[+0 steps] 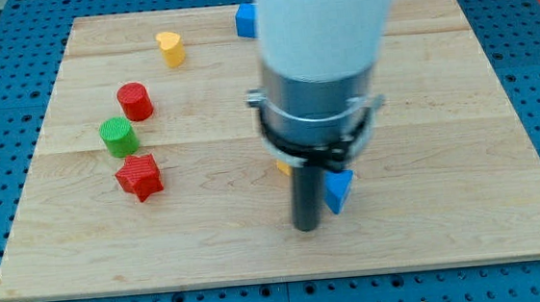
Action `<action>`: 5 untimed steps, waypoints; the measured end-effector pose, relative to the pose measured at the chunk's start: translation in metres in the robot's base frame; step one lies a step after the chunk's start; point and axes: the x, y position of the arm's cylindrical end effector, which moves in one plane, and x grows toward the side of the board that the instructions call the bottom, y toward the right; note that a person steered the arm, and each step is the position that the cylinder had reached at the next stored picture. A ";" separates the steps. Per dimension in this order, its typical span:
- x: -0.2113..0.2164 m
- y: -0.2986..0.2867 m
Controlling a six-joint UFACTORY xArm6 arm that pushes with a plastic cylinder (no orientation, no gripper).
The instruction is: Slide the blue triangle closer to the red star
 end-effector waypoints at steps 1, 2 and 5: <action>0.036 0.033; 0.029 0.114; -0.026 -0.018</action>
